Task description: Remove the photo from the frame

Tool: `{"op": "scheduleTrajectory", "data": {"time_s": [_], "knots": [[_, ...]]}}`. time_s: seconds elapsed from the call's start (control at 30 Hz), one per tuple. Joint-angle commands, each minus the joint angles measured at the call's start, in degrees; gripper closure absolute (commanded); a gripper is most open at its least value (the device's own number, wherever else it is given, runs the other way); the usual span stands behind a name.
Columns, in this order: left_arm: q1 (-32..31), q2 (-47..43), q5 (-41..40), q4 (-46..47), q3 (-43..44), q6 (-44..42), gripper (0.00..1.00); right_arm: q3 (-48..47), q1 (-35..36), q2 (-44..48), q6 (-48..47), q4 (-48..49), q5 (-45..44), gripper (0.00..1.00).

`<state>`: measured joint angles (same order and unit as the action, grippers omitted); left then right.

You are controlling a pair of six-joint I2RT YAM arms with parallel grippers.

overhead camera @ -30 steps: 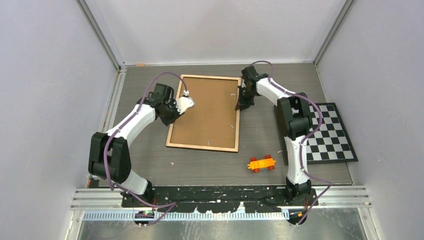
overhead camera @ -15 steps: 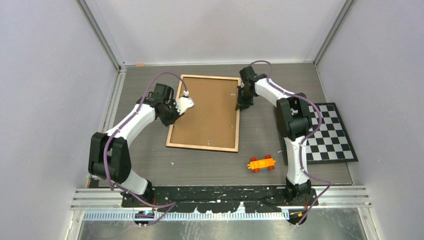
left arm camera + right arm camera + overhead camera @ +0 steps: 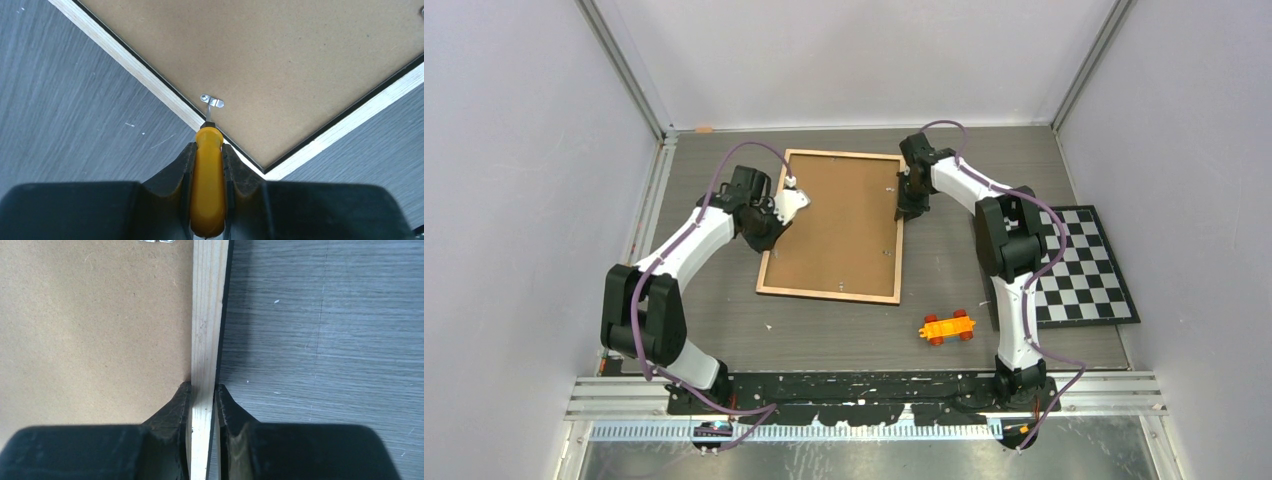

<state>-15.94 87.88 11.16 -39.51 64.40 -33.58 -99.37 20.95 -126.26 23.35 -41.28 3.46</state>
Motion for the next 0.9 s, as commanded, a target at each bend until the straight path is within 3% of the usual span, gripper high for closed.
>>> {"op": "scheduleTrajectory", "data": {"time_s": [0.0, 0.47, 0.87], "knots": [[-0.6, 1.4, 6.5, -5.4, -1.6, 7.5, 1.00, 2.1, 2.4, -3.3, 0.4, -1.0, -3.3, 1.00], [-0.6, -1.6, 7.3, 5.9, -7.6, 17.5, 1.00, 2.2, 2.7, -3.3, 0.4, -1.1, -3.3, 1.00], [-0.6, -1.1, 8.7, 10.1, -6.0, 21.7, 1.00, 2.0, 2.9, -3.5, 0.2, -1.2, -3.3, 1.00]]}}
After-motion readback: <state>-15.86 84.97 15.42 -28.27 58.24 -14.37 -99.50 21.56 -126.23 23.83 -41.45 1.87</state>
